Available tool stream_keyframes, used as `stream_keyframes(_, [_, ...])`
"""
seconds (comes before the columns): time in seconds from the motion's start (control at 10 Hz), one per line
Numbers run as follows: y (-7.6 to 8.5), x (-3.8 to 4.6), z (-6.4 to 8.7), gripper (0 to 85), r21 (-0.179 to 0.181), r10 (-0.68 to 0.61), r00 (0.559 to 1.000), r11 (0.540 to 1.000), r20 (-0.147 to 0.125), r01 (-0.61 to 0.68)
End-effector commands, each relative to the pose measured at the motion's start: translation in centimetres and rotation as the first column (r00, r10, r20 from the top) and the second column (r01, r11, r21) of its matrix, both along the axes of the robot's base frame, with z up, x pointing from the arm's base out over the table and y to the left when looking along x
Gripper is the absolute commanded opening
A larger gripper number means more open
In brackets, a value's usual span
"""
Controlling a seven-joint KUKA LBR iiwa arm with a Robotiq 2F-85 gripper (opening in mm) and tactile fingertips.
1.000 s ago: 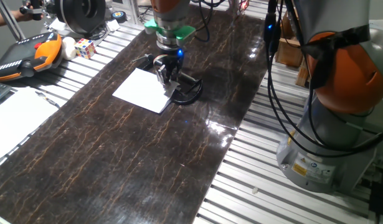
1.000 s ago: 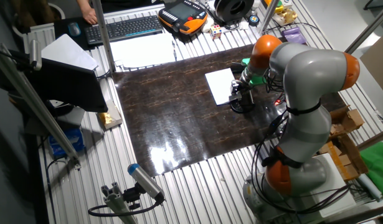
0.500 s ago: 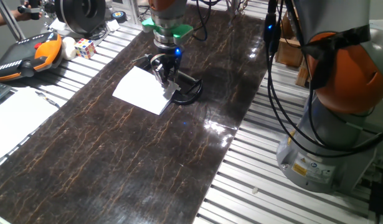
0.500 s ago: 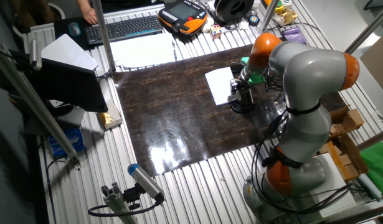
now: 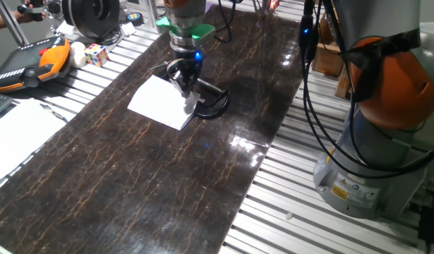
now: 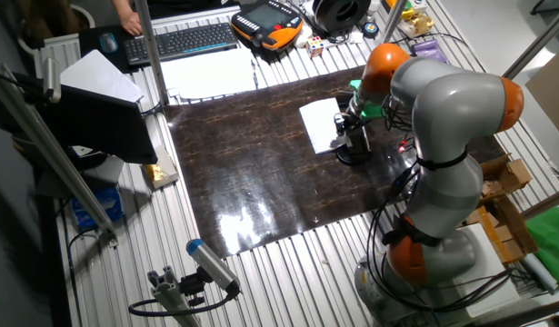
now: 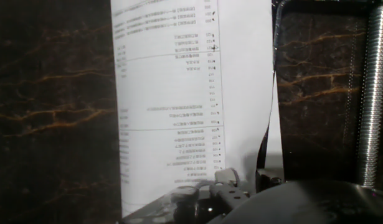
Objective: Unfold a piece of paper
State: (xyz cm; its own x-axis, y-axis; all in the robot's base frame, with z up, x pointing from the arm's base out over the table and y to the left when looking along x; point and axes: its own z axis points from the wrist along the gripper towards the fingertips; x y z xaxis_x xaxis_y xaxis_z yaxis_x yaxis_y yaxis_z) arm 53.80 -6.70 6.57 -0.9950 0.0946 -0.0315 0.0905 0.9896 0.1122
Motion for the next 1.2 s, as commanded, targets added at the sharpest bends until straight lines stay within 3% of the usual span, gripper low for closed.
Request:
stream_keyframes(0.0, [0.1,0.06,0.2,22.7,0.000,0.005,1.000,1.000,-0.004,-0.005])
stream_keyframes(0.6, [1.0,0.47,2.4,1.0,0.011,0.012,1.000,1.000,-0.028,-0.012])
stream_keyframes(0.7, [1.3,0.57,2.8,1.0,0.020,0.004,0.999,1.000,-0.034,-0.003])
stream_keyframes(1.1, [5.3,1.30,5.2,1.0,0.018,-0.051,0.997,0.998,-0.053,0.052])
